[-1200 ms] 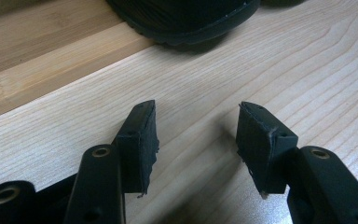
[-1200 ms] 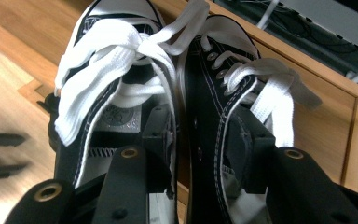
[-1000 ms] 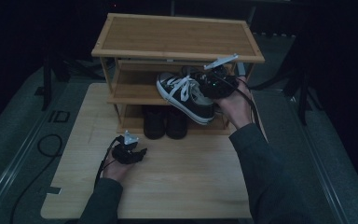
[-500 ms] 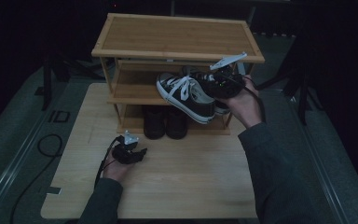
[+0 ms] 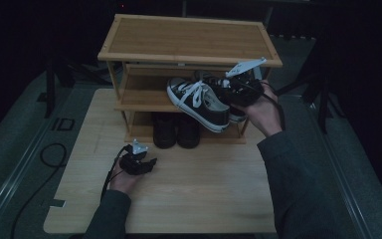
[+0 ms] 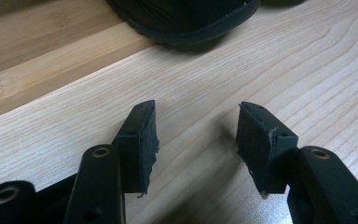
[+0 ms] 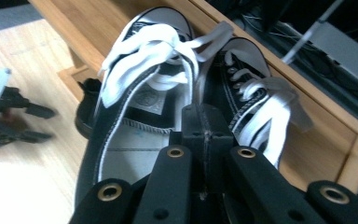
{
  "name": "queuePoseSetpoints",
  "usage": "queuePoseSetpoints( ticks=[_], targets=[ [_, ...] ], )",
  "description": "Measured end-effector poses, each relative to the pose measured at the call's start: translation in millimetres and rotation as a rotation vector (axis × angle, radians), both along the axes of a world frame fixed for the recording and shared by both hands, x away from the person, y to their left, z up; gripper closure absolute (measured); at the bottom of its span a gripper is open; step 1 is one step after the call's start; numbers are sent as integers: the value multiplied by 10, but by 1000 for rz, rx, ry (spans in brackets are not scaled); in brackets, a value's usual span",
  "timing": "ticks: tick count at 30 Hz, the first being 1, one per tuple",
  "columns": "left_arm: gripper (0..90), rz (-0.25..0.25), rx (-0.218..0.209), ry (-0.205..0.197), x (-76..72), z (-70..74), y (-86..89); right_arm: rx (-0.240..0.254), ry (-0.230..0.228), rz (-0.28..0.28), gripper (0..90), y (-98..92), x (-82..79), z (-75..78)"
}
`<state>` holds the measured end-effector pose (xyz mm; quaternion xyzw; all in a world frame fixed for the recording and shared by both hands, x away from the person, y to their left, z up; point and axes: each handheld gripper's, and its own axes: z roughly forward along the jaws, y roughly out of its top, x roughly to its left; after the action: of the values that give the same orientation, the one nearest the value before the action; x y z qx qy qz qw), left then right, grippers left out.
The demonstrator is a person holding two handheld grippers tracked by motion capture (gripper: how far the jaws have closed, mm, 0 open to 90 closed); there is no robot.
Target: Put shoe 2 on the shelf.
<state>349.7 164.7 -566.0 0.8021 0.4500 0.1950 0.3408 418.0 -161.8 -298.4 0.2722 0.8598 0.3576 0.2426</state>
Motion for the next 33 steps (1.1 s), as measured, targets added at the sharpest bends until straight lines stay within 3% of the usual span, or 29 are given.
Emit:
queuePoseSetpoints(
  ticks=[6,11,33],
  targets=[
    [481,0,0,0,0,0,0,-10,0,19,900,-31,-15,-19],
    [481,0,0,0,0,1,0,23,0,52,900,-89,-31,-26],
    [481,1,3,3,6,6,-6,61,3,139,900,-268,-74,-68]
  ],
)
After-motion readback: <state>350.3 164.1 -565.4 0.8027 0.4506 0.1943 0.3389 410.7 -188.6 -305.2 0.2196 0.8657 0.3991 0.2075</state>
